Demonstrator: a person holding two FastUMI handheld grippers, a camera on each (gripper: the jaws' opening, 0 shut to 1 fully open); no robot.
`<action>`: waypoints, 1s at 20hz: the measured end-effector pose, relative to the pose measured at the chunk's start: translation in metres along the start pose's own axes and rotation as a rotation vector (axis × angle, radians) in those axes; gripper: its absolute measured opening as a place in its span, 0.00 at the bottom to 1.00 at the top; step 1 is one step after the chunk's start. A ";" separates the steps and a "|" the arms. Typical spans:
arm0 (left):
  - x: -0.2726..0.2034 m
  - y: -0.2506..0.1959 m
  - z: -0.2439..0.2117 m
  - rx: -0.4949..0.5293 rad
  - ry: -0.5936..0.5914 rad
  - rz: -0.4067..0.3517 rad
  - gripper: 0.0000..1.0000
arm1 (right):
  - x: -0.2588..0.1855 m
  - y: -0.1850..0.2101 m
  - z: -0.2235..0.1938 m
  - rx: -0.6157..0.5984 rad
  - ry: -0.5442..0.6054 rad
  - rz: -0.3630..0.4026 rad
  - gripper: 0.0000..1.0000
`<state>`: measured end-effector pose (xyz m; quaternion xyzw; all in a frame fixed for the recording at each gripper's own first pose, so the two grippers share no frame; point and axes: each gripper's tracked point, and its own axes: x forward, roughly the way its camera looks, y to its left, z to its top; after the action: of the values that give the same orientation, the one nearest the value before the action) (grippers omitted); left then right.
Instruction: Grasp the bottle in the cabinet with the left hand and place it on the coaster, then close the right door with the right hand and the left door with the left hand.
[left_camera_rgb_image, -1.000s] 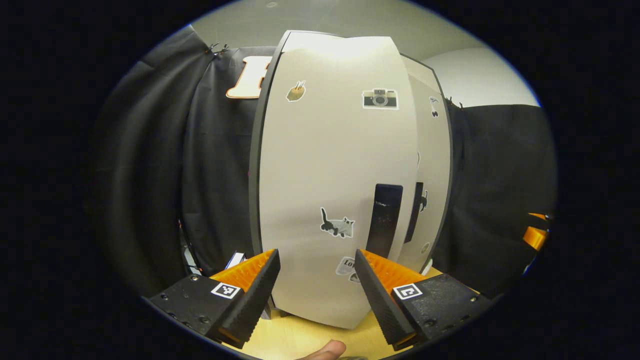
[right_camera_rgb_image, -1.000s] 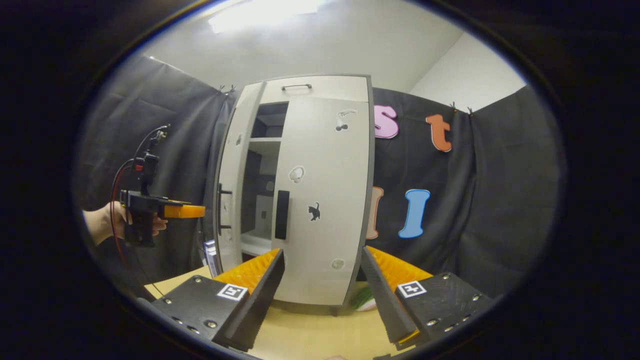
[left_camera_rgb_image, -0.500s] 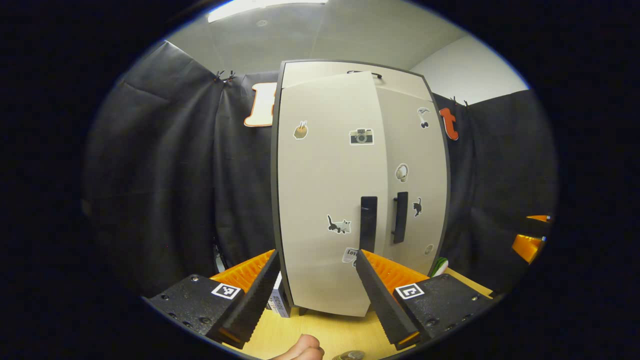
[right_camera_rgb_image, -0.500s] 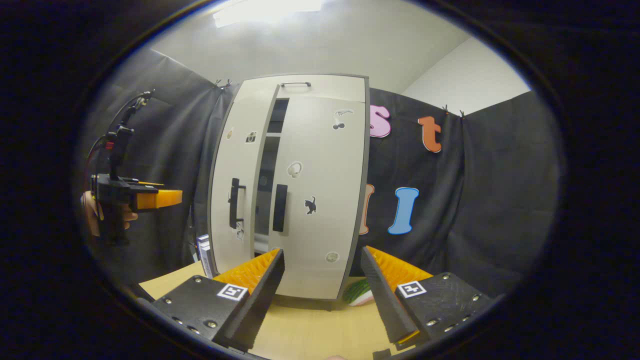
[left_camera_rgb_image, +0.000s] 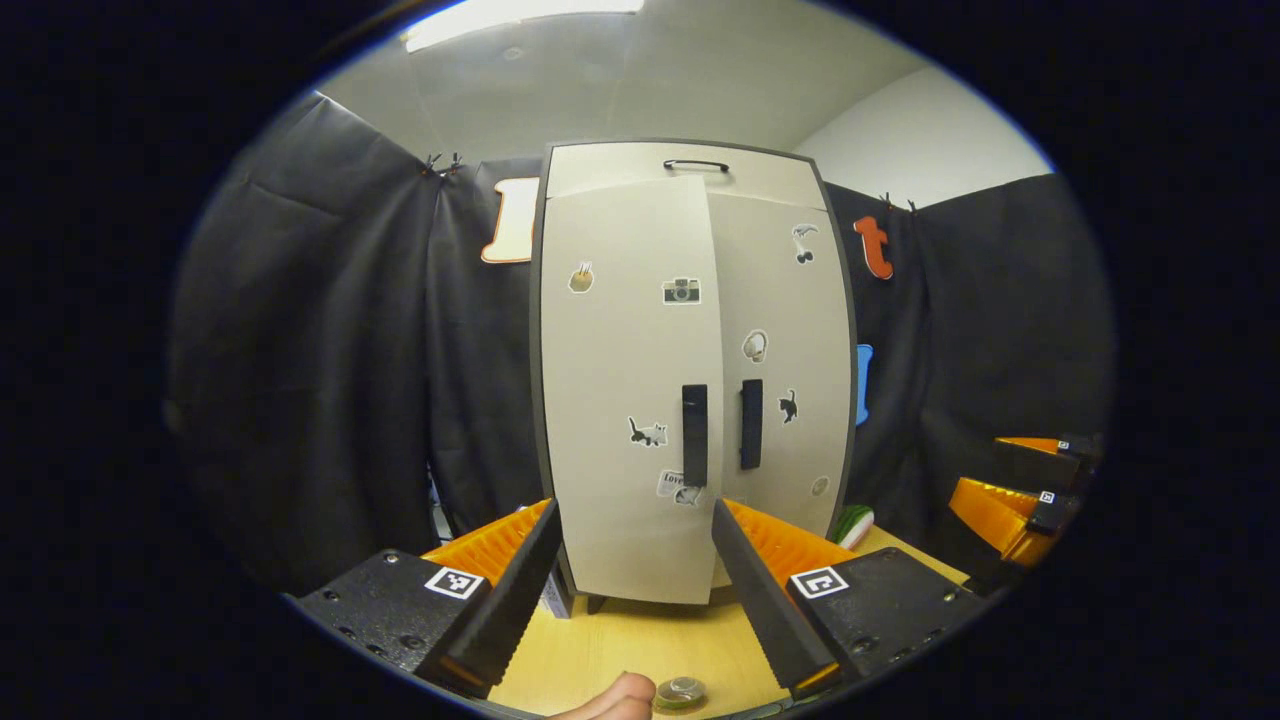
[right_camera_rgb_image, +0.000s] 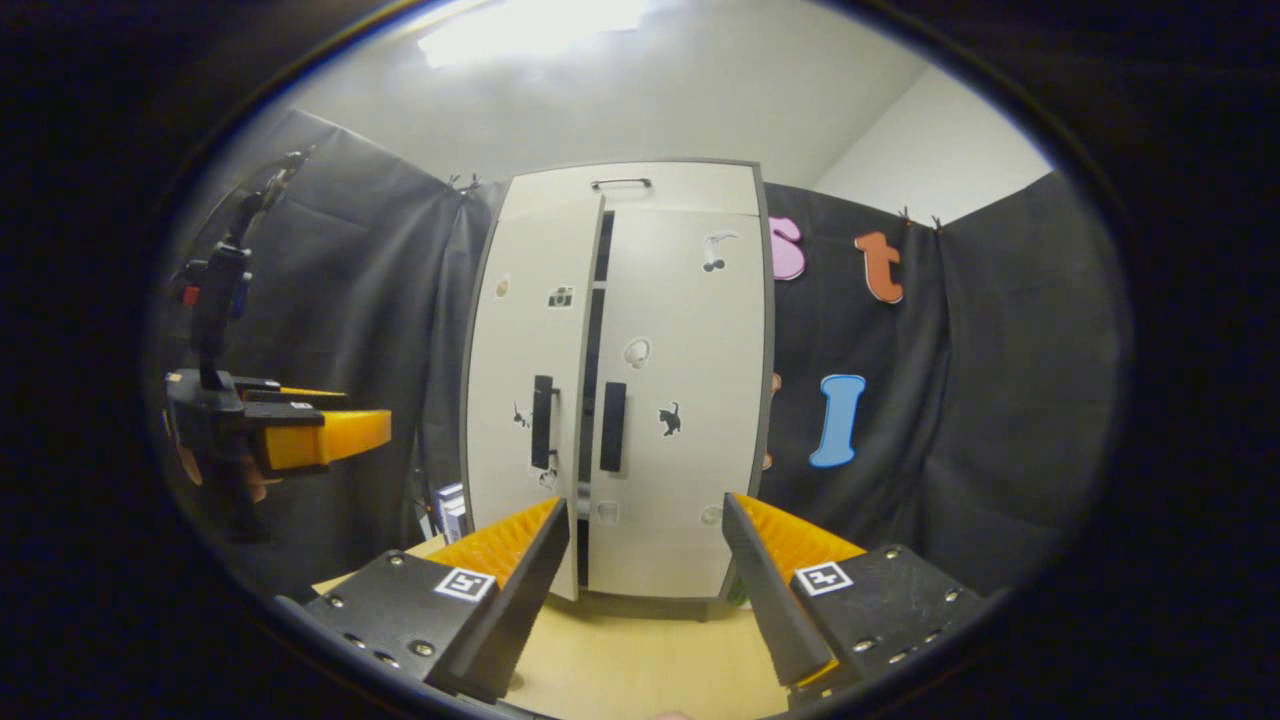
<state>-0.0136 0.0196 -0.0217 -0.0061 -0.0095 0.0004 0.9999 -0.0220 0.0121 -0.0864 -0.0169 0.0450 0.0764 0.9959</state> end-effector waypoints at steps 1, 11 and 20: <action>-0.003 0.000 0.002 -0.003 0.000 -0.001 0.96 | 0.000 0.002 0.001 0.001 -0.001 0.000 0.94; 0.002 0.023 -0.010 -0.007 0.001 -0.034 0.94 | 0.012 0.030 0.016 0.073 -0.043 -0.040 0.94; 0.009 0.024 -0.021 -0.065 0.026 -0.081 0.96 | -0.014 -0.002 0.028 0.001 -0.049 -0.116 0.93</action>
<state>-0.0039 0.0433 -0.0428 -0.0380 0.0033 -0.0405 0.9985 -0.0332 0.0094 -0.0573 -0.0172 0.0195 0.0192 0.9995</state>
